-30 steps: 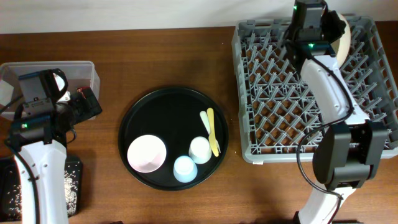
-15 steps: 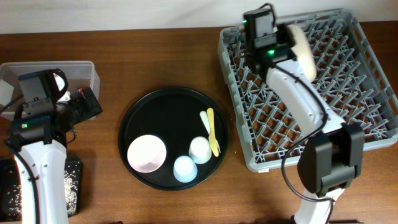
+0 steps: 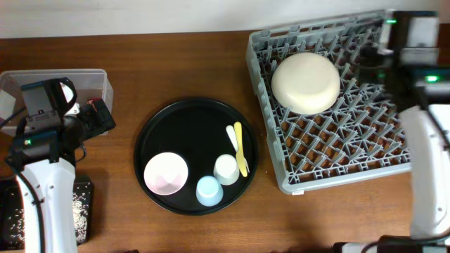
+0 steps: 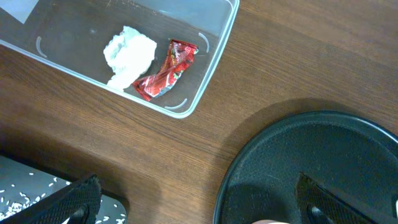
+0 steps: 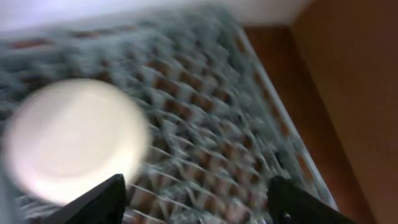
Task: Sort waste into correct bins and load items into the dishwasher rack
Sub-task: 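Lift the beige plate and place it in the grey dish rack, then reach the right gripper to the pink bowl and grasp it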
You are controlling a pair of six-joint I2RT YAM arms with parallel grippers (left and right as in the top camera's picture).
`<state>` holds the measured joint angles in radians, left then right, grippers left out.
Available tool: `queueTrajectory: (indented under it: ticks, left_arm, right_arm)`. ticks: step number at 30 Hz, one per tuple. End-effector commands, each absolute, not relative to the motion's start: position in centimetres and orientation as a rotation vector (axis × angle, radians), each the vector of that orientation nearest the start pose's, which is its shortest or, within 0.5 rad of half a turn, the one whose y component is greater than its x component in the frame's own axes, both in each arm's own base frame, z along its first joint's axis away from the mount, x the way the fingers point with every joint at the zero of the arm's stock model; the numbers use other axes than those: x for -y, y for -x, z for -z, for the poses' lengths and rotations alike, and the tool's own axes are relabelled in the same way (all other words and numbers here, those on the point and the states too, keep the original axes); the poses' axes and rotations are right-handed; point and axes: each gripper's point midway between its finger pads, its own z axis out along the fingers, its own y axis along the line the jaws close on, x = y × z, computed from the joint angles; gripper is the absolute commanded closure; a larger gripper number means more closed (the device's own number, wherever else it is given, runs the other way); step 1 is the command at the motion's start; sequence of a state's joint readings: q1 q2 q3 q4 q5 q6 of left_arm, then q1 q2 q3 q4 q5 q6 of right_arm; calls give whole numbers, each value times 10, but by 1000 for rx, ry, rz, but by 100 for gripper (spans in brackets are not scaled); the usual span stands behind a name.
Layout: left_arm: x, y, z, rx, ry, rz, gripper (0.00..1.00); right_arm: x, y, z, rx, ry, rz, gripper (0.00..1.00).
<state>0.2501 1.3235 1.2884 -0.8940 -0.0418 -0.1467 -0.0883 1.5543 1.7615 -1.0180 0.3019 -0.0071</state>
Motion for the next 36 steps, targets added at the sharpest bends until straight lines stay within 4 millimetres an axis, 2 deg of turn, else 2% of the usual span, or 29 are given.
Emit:
queueTrajectory:
  ticks: [1,2,3,4,6,7,9,11,13,14,16,20,22,25,26,30,32,33,35,36]
  left_arm:
    - [-95,-336,-230,-2433,505,-100,1]
    - [-95,-336,-230,-2433,505,-100,1]
    - [-95,-336,-230,-2433,505,-100,1]
    - [-95,-336,-230,-2433,505,-100,1]
    - [-95,-336,-230,-2433,505,-100,1]
    - [-95,-336,-230,-2433,505,-100,1]
    - [-95,-336,-230,-2433,505,-100,1]
    - [-95,-336,-230,-2433,505,-100,1]
    - [-95,-336,-230,-2433,505,-100,1]
    - [-95,-336,-230,-2433,505,-100,1]
    - [-95,-336,-230,-2433,505,-100,1]
    - [-95,-336,-230,-2433,505,-100,1]
    - [-95,-336,-230,-2433,505,-100,1]
    - [-95,-336,-230,-2433,505,-100,1]
    - [-95,-336,-230,-2433,505,-100,1]
    - [-95,-336,-230,-2433,505,-100,1]
    - [-95,-336,-230,-2433,505,-100,1]
    - [-95,-336,-230,-2433,505,-100,1]
    - [-95,-336,-230,-2433,505,-100,1]
    - [-95,-336,-230,-2433,505,-100,1]
  right_arm:
    - [188,-375,-283,-2388,-666,408,43]
    - [229,-362,-266,-2379,-840,433,34]
    - [254,-356,-249,-2387,-922,428,34]
    - [267,-354,-236,-2397,-964,399,34]
    - [314,-348,-176,-2446,-1111,343,35]
    - [327,-345,-155,-2465,-1155,340,34]
    - [345,-345,-132,-2455,-1202,343,35]
    - [365,-350,-134,-2385,-1206,355,55]
    - [369,-352,-134,-2361,-1205,332,89]
    - [373,-348,-130,-2346,-1251,329,93]
    - [379,-340,-111,-2366,-1302,319,96]
    - [385,-330,-100,-2338,-1401,301,96]
    - [380,-325,-96,-2361,-1423,289,96]
    - [362,-308,-73,-2437,-1489,252,96]
    - [358,-305,-71,-2442,-1518,244,96]
    - [349,-290,-67,-2495,-1574,256,96]
    - [357,-287,-80,-2469,-1571,335,96]
    - [363,-291,-93,-2435,-1555,350,96]
    - [377,-306,-147,-2316,-1493,380,91]
    - [376,-327,-204,-2213,-1400,316,87]
